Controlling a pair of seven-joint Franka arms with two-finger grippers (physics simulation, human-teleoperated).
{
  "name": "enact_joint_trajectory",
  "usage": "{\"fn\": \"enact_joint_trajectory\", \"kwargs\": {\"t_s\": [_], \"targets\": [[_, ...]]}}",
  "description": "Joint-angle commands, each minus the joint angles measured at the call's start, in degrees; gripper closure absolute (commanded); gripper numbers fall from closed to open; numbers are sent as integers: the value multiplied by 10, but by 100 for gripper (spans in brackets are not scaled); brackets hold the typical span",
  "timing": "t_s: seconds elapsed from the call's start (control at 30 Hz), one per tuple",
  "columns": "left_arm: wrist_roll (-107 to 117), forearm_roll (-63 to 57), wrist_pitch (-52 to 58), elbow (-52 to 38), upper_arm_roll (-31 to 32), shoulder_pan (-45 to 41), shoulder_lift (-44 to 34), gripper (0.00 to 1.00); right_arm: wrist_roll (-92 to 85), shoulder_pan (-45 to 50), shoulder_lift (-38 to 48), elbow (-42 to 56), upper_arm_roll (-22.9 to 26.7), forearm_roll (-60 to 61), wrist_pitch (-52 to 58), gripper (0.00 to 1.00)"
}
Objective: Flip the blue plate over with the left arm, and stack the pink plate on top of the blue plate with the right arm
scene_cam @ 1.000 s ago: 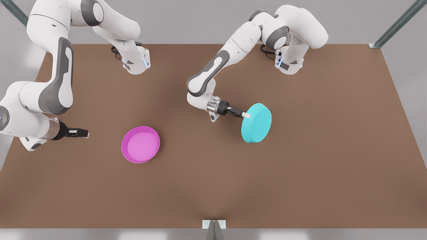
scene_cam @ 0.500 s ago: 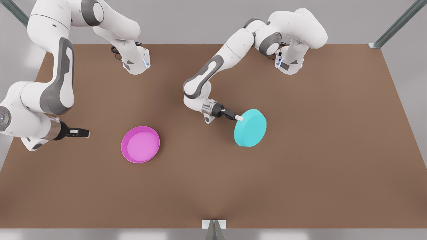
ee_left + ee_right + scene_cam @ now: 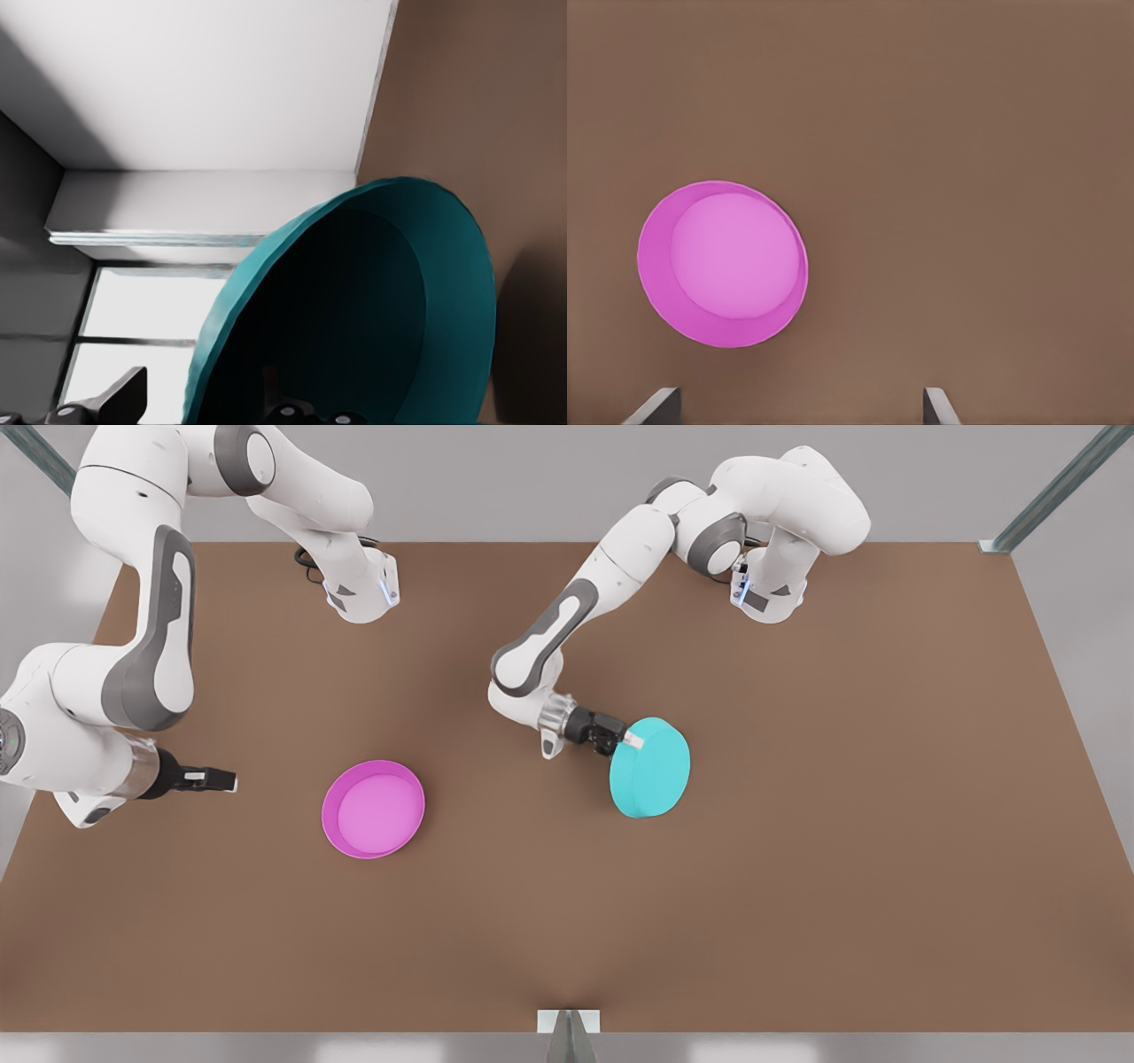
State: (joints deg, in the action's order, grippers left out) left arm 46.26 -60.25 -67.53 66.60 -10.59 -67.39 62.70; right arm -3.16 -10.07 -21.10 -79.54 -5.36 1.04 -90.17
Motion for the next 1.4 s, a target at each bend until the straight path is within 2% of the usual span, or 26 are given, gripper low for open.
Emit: {"fn": "enact_joint_trajectory", "kwargs": {"t_s": [0.0,0.1,0.23,0.43,0.7,0.8,0.87,0.9,0.97,1.03,1.07,1.1,1.13,1.2,1.23,1.37], "targets": [[6,82,-4,-7,-2,0,0,0,0,0,0,0,0,0,0,0],[94,158,-50,-36,-5,0,-3,0,0,-1,-2,0,0,1,-2,0],[110,209,-50,-69,-5,0,-6,0,0,-1,-2,1,0,1,-3,0],[149,356,-71,-119,-51,-7,-13,0,0,0,-2,1,-1,1,-3,0],[321,406,-174,-119,-56,-8,-13,0,0,0,-1,2,-1,1,0,0],[324,494,-190,-119,-109,-21,-27,0,0,1,-1,1,-1,1,0,0],[177,602,-151,-119,-165,-13,-71,0,0,1,-1,2,-1,1,0,0],[82,647,-116,-118,-184,7,-114,0,0,1,-1,3,-1,1,0,0],[-49,683,-55,-111,-185,79,-200,0,0,1,-1,3,-1,1,1,0],[-172,697,-37,-67,-153,193,-331,0,0,2,-1,4,-2,1,1,0],[-233,693,-43,-27,-103,269,-402,0,-3,0,-1,5,-2,3,1,0],[-320,668,-79,51,-9,388,-491,0,-3,-1,-2,5,-2,3,0,0],[-372,634,-111,99,59,472,-528,0,-5,-10,-6,5,0,33,-1,0],[-393,630,-119,115,84,553,-539,0,-11,-16,-11,-1,0,47,-25,0],[-391,630,-125,113,98,562,-547,0,-11,-15,-18,-4,-2,47,-33,0],[-390,599,-124,102,92,560,-529,0,-11,-11,-51,-24,-5,51,-73,0]]}}
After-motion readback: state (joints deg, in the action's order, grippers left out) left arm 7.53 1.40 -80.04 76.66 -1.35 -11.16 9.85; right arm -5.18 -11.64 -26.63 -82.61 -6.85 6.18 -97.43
